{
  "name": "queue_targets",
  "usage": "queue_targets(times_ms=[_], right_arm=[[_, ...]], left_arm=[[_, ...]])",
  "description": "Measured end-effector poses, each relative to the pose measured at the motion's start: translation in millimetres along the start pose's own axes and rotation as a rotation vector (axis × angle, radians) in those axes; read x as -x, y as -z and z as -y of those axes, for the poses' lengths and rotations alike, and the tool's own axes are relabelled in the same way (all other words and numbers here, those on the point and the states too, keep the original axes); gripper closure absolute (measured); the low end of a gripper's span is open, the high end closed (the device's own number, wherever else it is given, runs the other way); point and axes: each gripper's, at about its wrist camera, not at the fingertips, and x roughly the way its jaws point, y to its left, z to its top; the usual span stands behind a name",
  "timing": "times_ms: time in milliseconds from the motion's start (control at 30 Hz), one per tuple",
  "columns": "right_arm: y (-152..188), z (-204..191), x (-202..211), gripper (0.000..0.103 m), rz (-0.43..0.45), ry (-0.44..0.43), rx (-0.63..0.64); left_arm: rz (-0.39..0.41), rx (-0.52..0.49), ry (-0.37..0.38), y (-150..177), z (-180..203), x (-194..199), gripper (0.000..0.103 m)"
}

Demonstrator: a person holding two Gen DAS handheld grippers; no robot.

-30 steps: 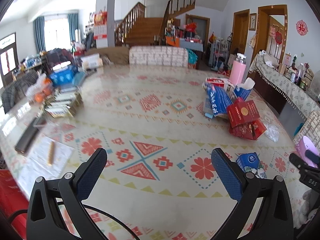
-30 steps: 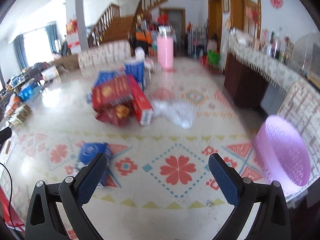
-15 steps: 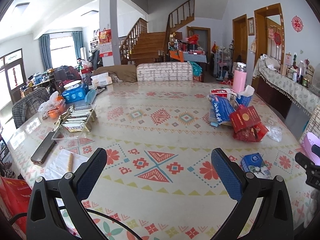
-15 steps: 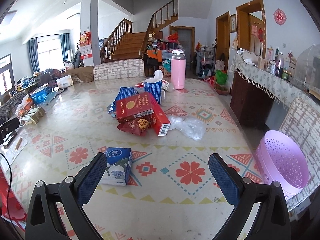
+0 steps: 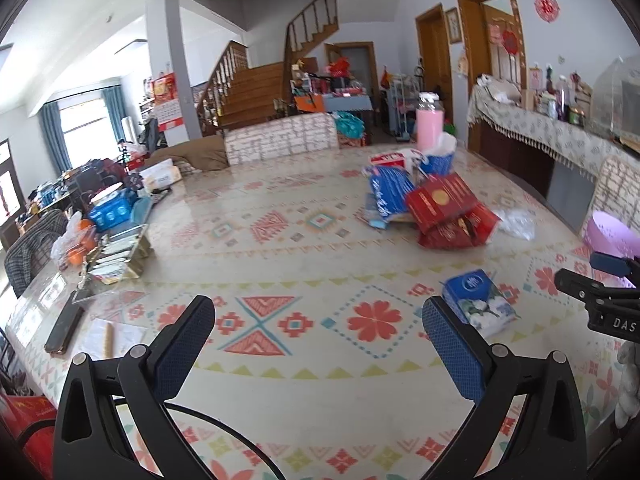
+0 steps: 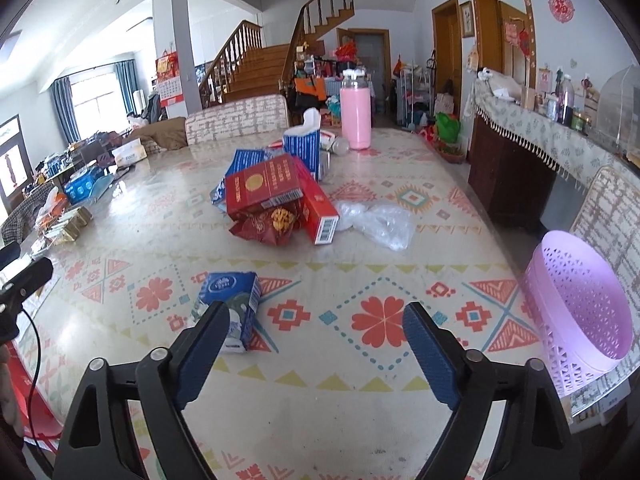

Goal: Collect trash
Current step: 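Reach the left tool to the red box while the right tool reaches the plastic bag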

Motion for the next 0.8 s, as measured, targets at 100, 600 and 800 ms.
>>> queue_targets(times_ms=[100,600,800], right_arm=[[1,3,-6,0.016,-0.019,-0.004,-0.001],[2,31,-25,0.016,-0.058,-0.001,-0.036],[-5,51,-35,0.016,-0.067,0.020,-0.047]], left_arm=[[-0.023,-0.008,0.015,1,8,-7,0.000],[-0.154,0.033,0.093,-5,16,-50,0.000],[-0.156,0.051,0.177,-32,20,-70,0.000]])
